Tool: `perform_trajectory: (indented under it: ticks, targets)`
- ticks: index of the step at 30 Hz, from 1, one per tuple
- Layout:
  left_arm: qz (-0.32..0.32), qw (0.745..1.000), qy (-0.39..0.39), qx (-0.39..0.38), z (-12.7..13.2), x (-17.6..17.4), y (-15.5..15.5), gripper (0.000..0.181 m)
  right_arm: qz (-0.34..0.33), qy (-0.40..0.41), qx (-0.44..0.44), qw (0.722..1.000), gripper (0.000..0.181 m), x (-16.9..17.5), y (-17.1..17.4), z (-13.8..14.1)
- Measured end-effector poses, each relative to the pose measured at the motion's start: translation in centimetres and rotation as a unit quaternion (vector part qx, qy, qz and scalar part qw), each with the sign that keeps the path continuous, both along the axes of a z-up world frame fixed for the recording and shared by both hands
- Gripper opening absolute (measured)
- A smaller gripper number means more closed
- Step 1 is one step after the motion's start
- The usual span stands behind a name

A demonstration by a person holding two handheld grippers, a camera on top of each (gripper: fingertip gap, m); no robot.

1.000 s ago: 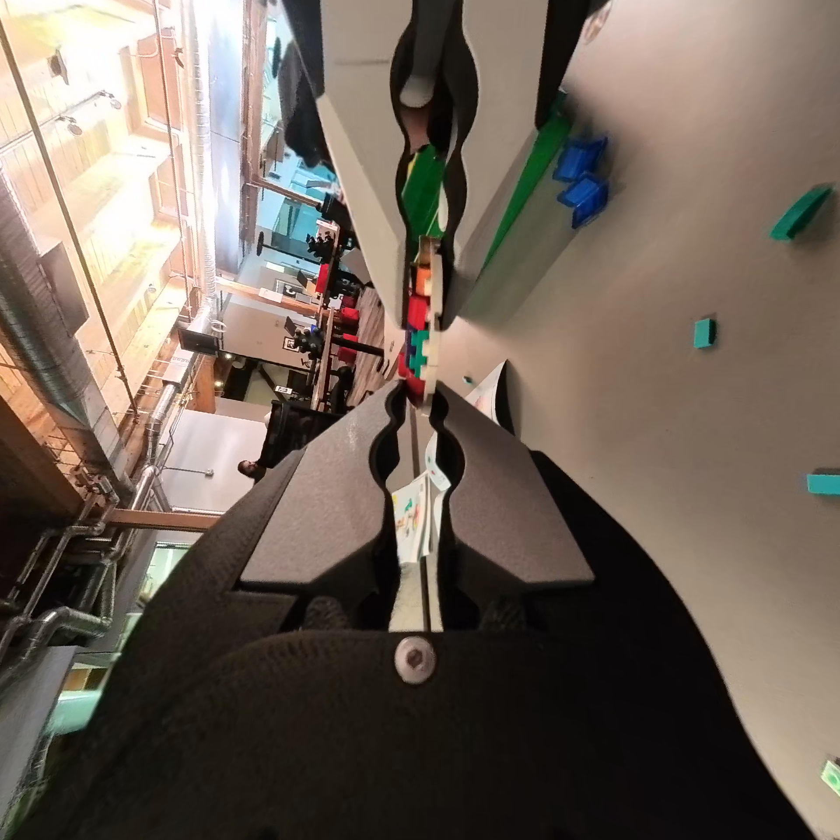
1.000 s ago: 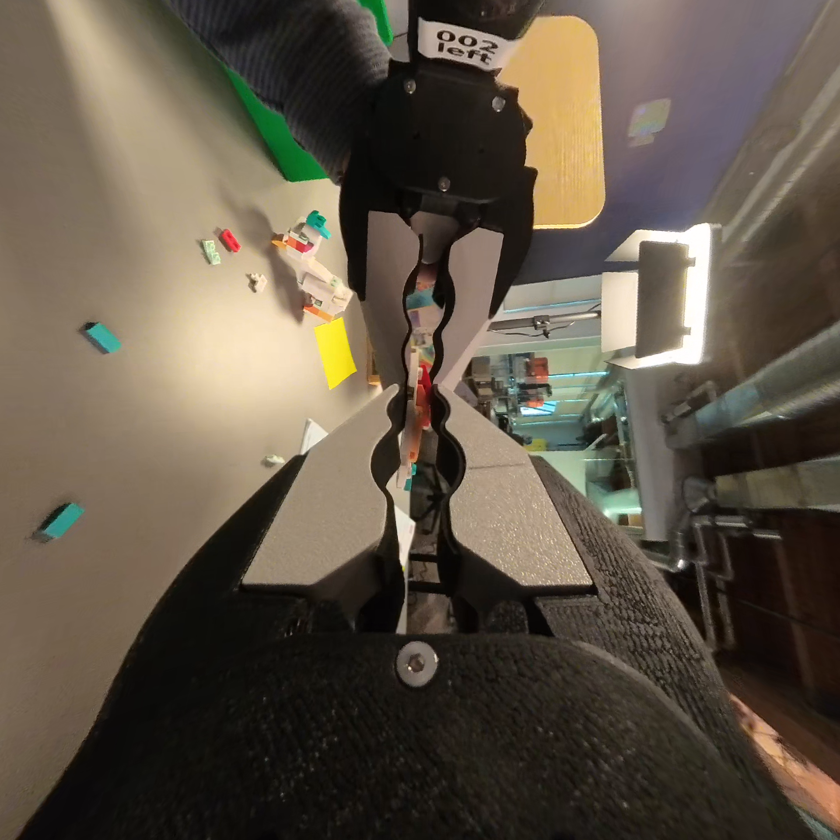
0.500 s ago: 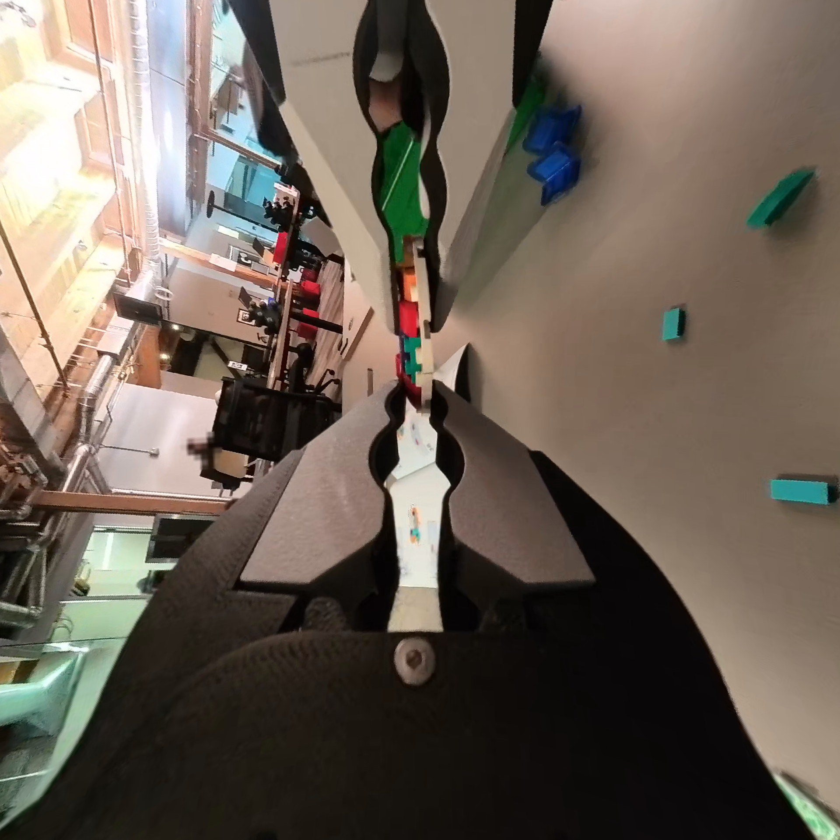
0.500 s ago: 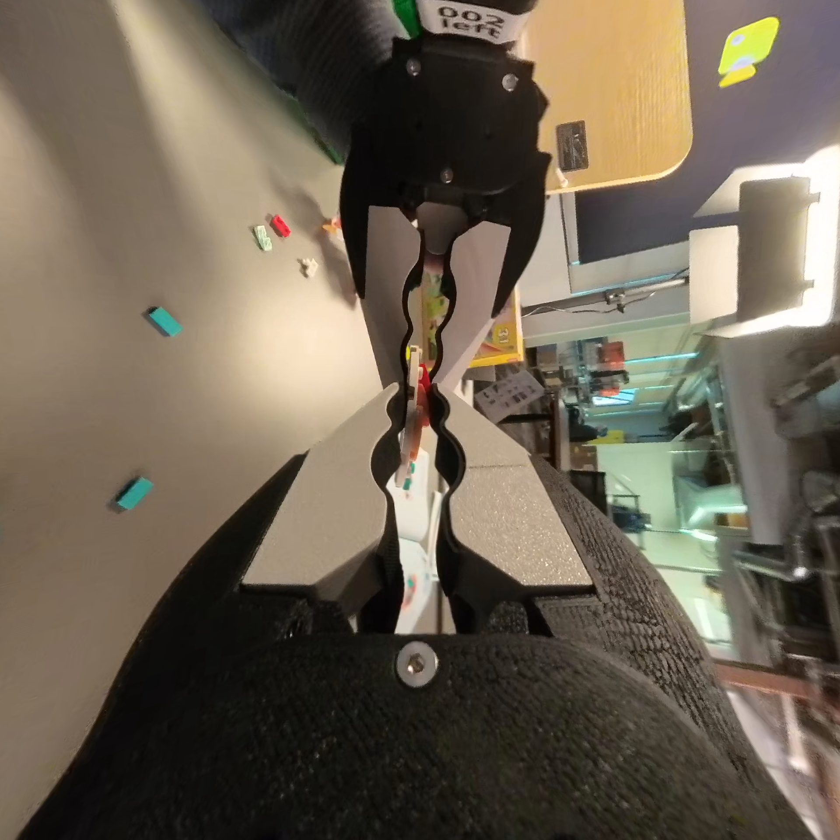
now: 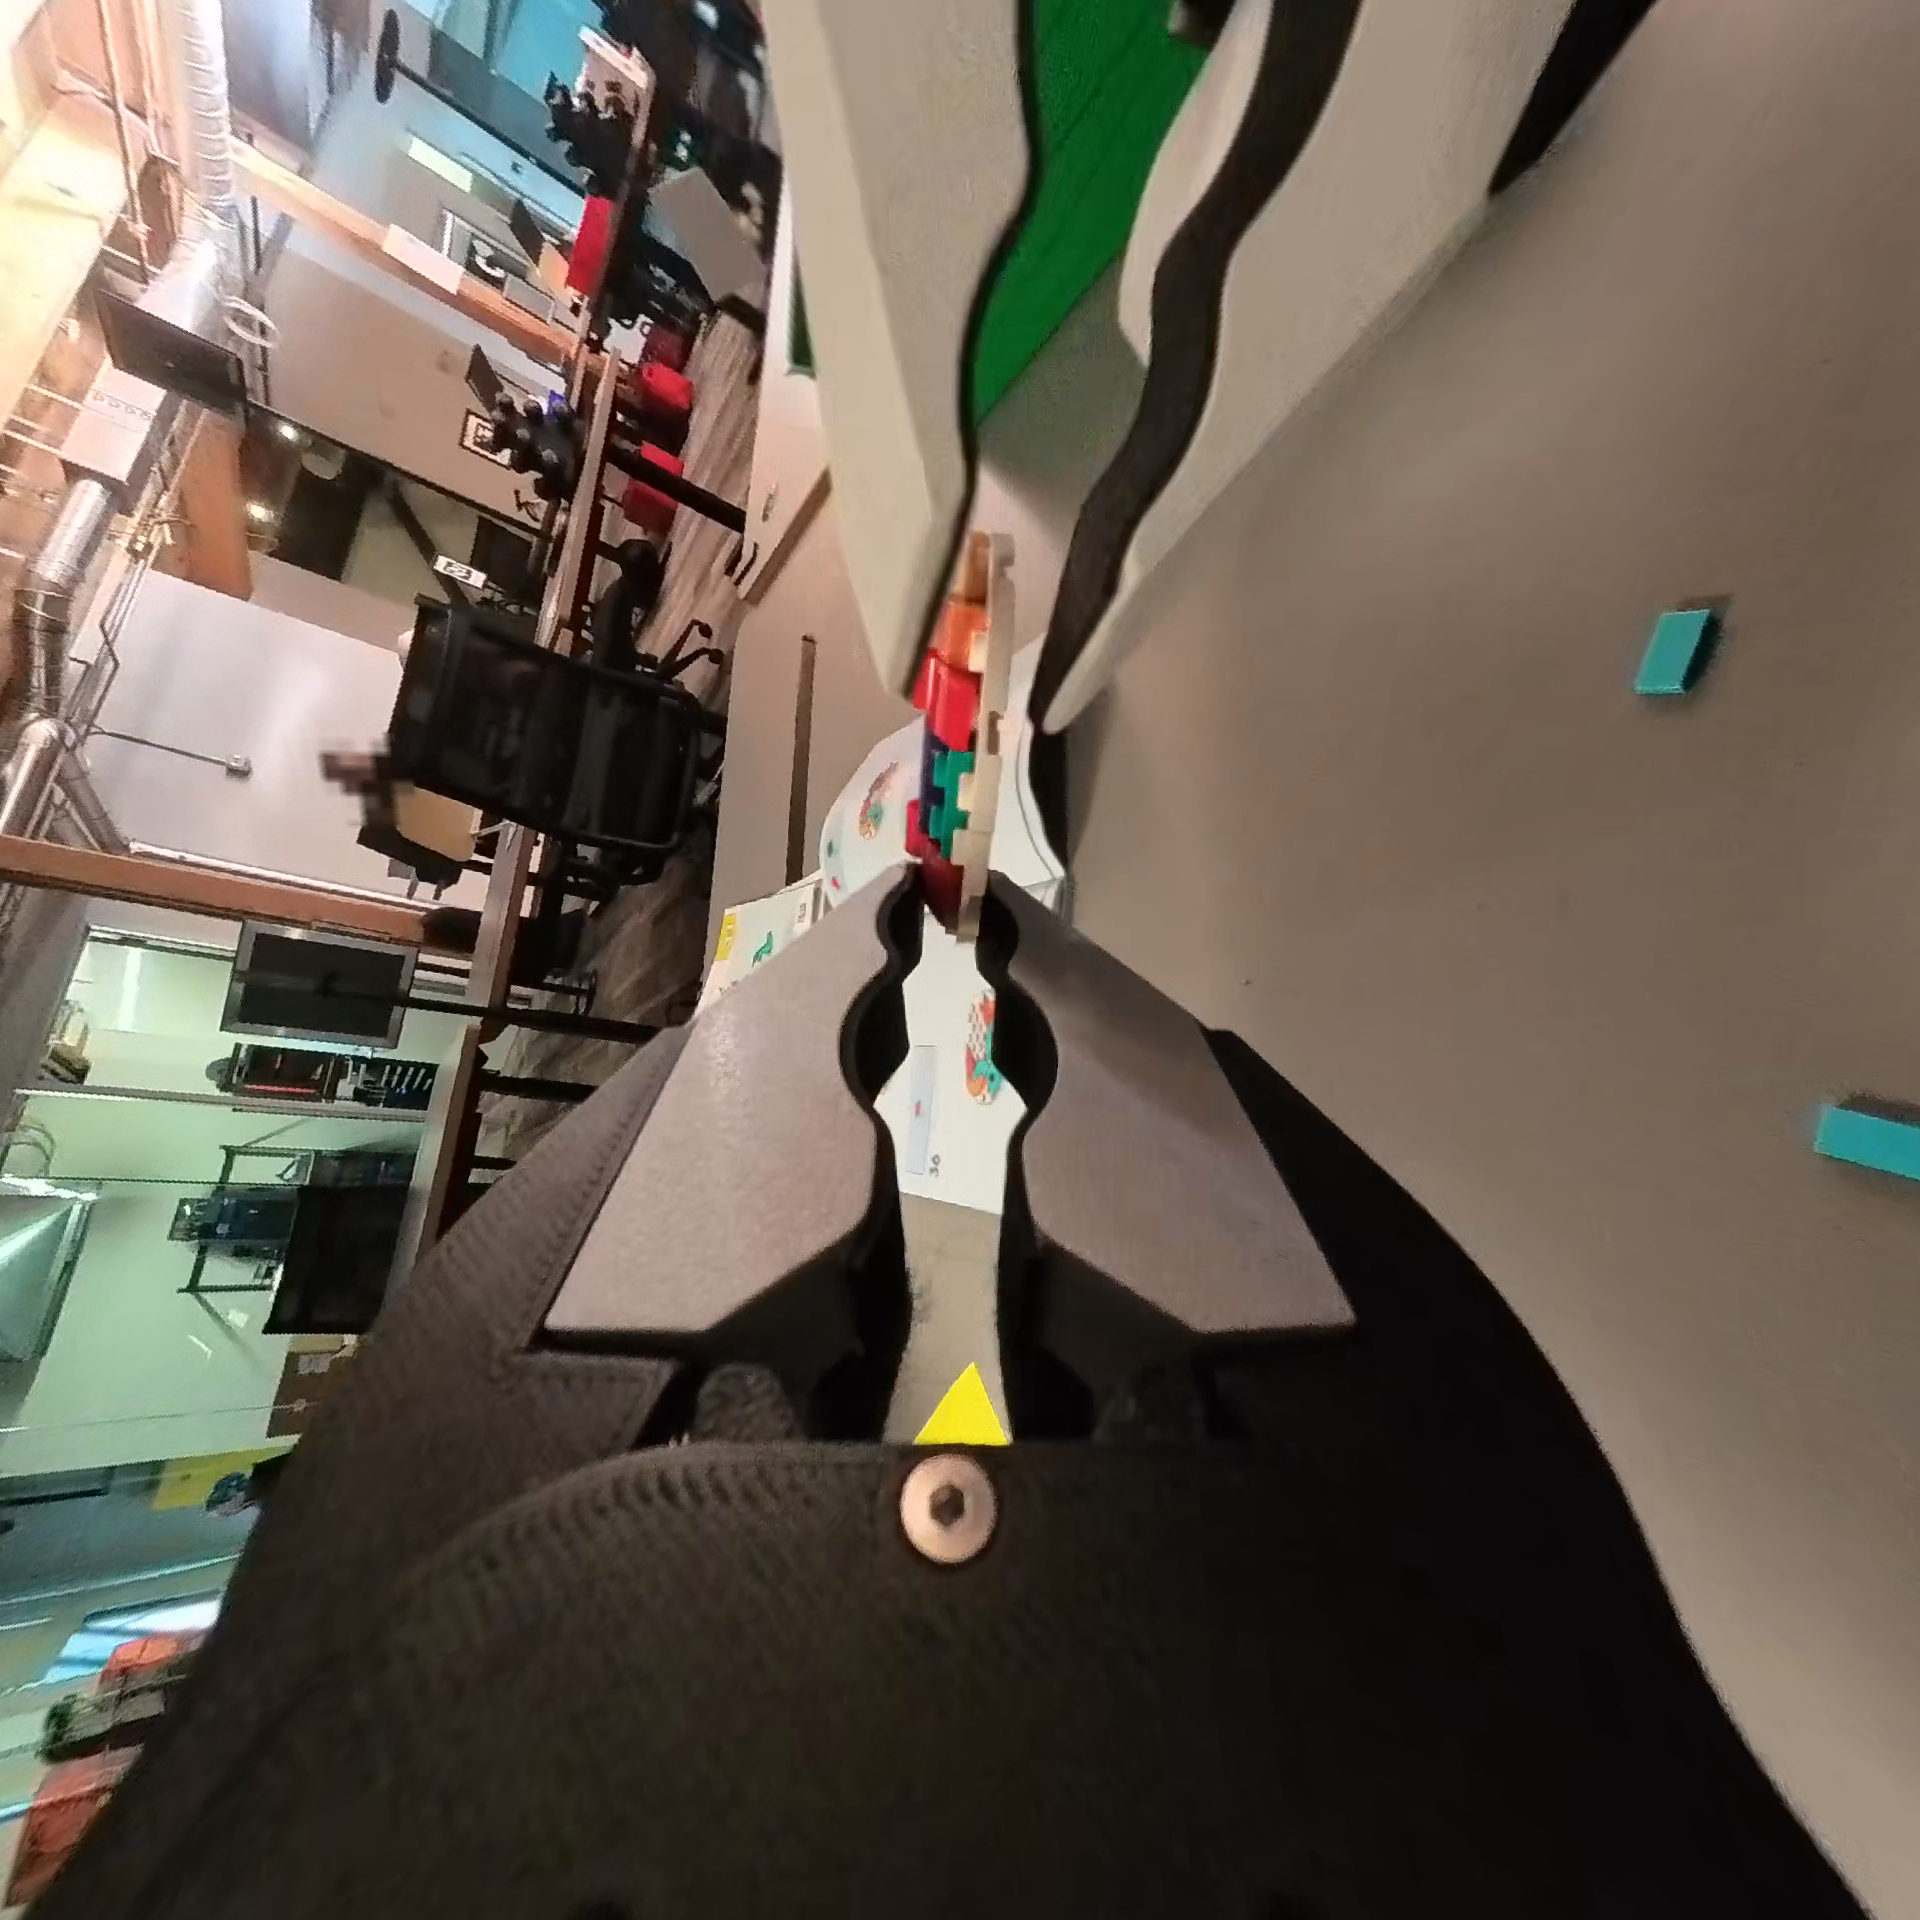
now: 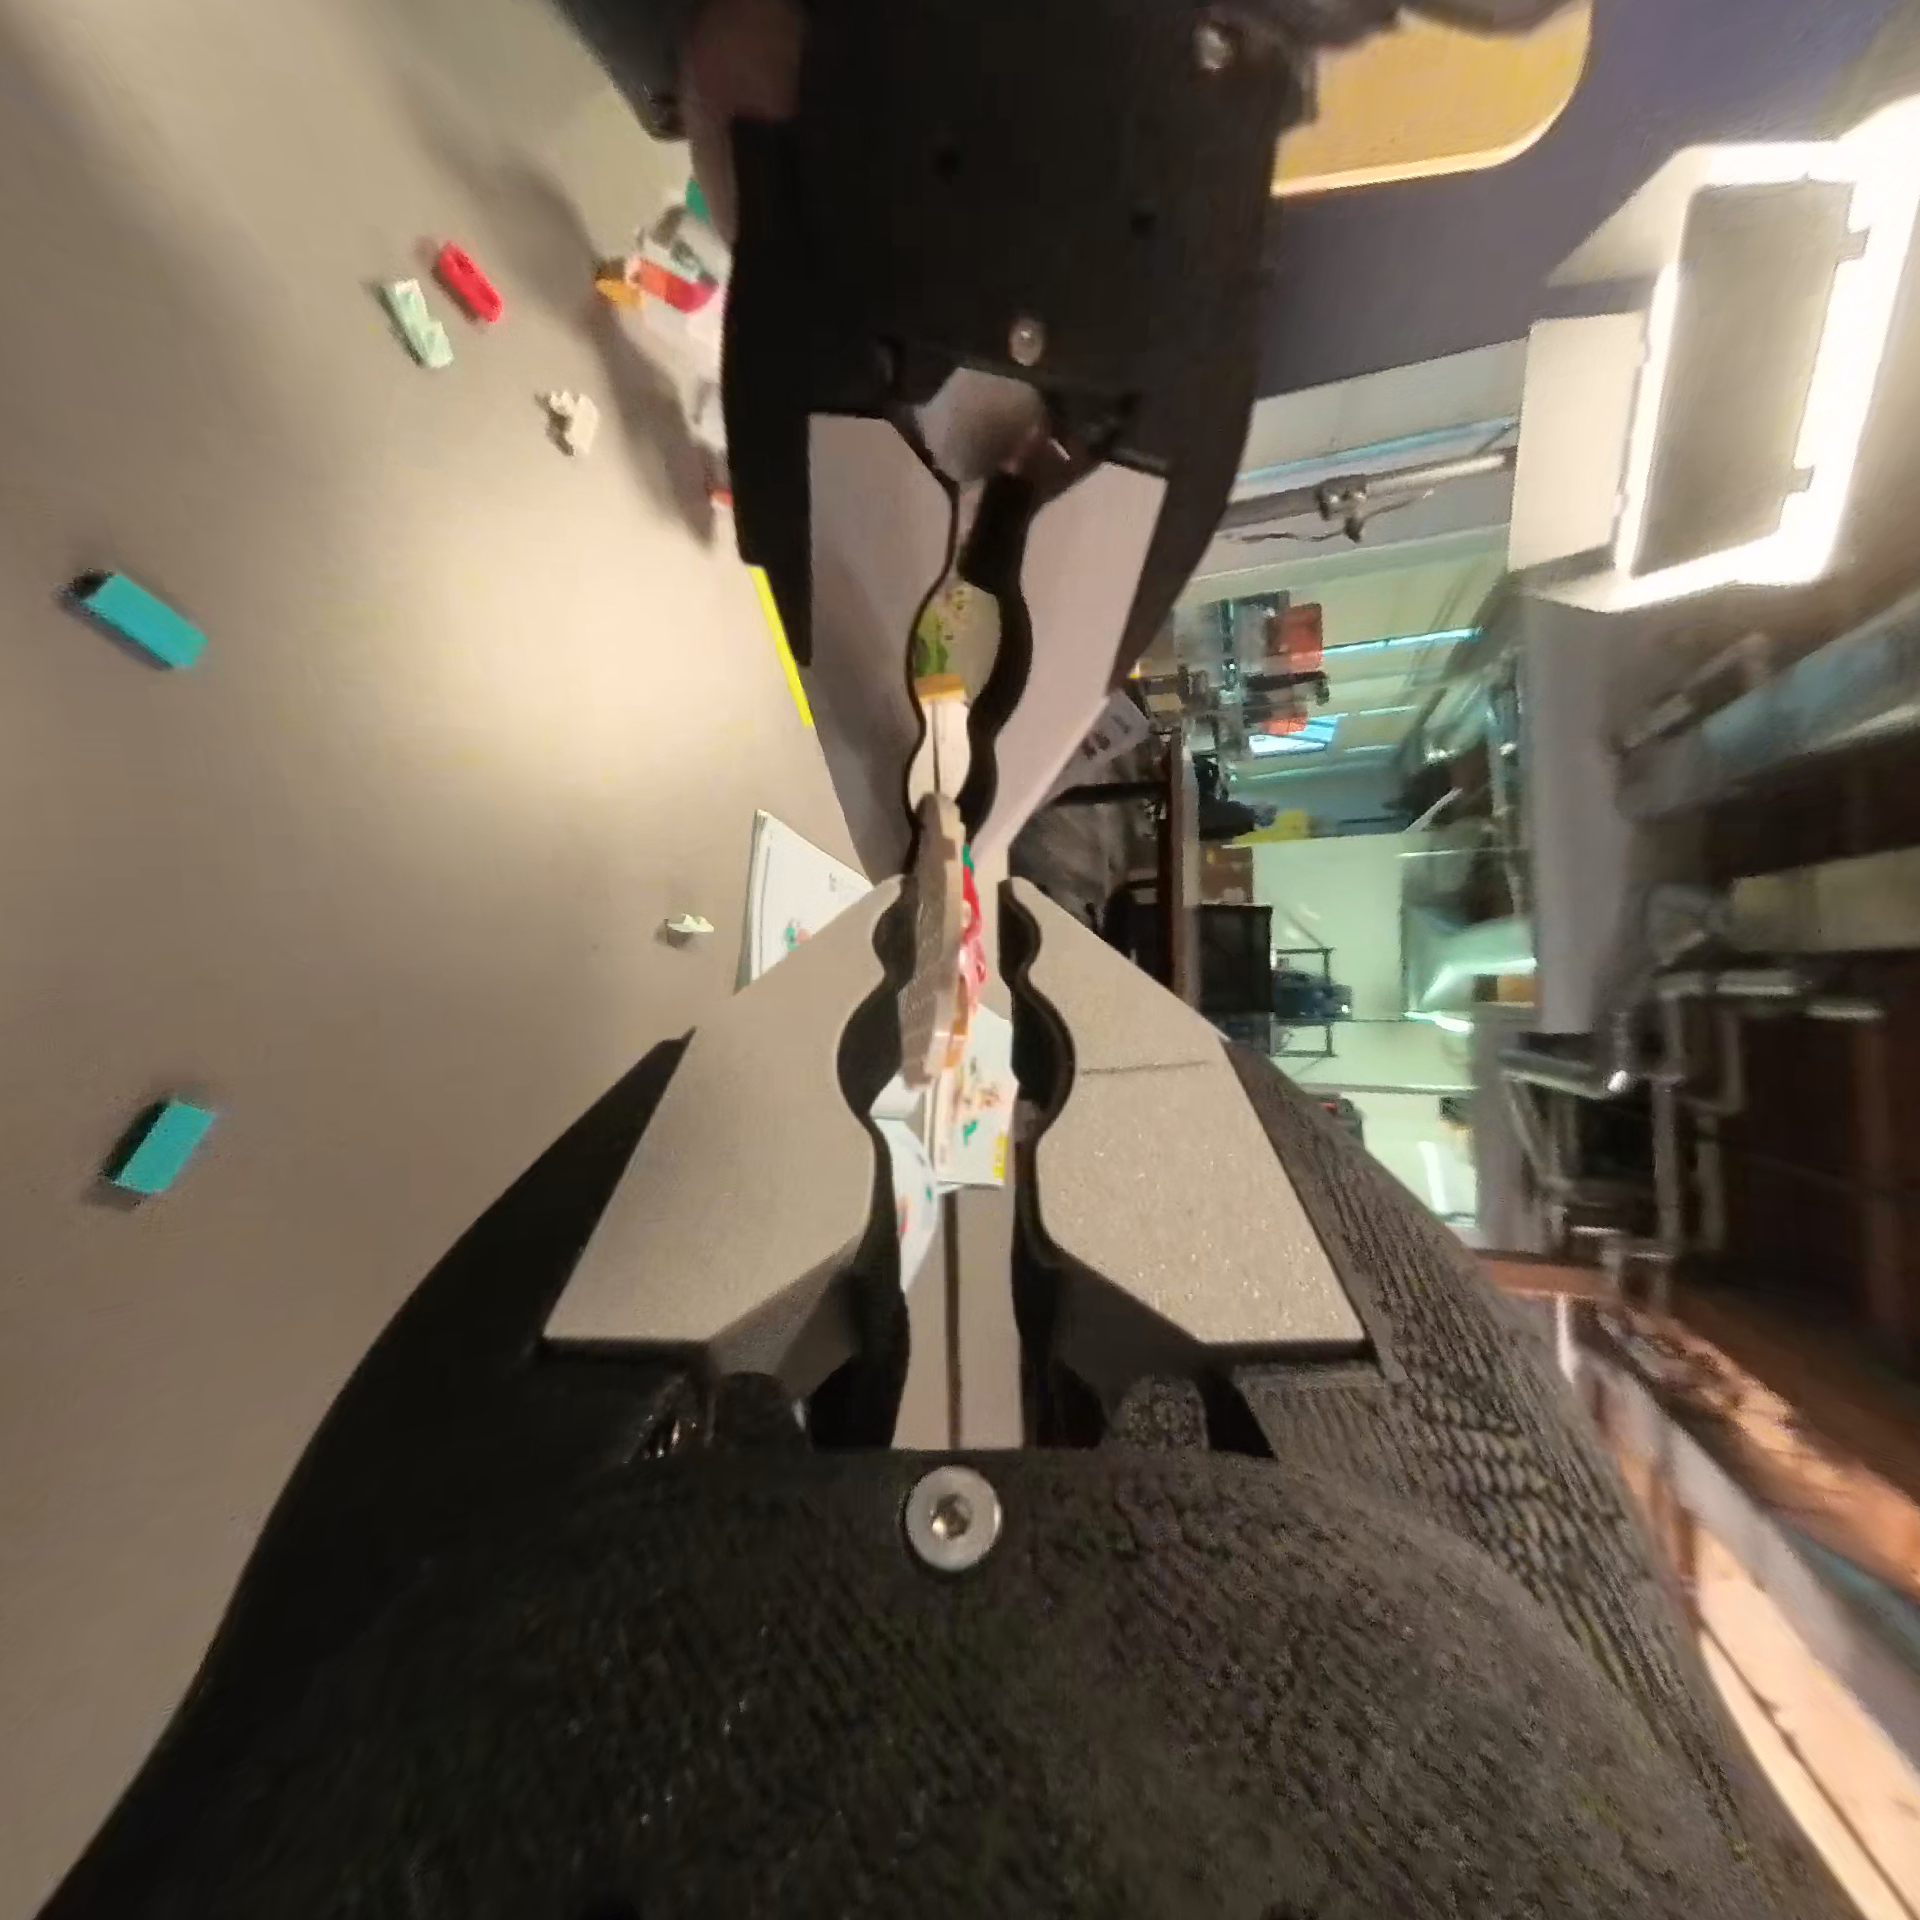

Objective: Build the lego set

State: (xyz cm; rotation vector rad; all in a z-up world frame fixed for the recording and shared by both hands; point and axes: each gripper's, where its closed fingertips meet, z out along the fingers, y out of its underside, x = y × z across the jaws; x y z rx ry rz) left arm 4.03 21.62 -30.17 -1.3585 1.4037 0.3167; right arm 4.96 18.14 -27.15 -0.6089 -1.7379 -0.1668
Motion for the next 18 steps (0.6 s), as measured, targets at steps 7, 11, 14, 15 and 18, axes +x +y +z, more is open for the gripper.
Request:
perform_trajectory:
  ticks: [7,11,14,15,18]
  targets:
    - [-0.002,1.000,0.018,0.000,-0.3,0.4,-0.1,0.008,-0.017,-0.034,0.013,0.999,0.008,0.2,0.8,-1.0]
    - [-0.001,1.000,0.029,0.005,-0.4,0.5,-0.1,0.008,-0.015,-0.045,0.020,0.999,0.007,0.3,0.8,-1.2]
    - [0.007,0.999,0.041,0.012,-0.9,0.4,0.0,0.008,-0.013,-0.043,0.017,0.999,0.007,0.3,0.9,-1.7]
    - [0.013,0.999,0.044,0.017,-1.1,0.3,0.2,0.008,-0.013,-0.033,0.008,0.999,0.007,0.2,1.0,-1.9]
    - [0.037,0.997,0.043,0.045,-1.3,0.1,0.7,0.008,-0.009,0.003,0.016,1.000,0.007,0.1,1.6,-2.2]
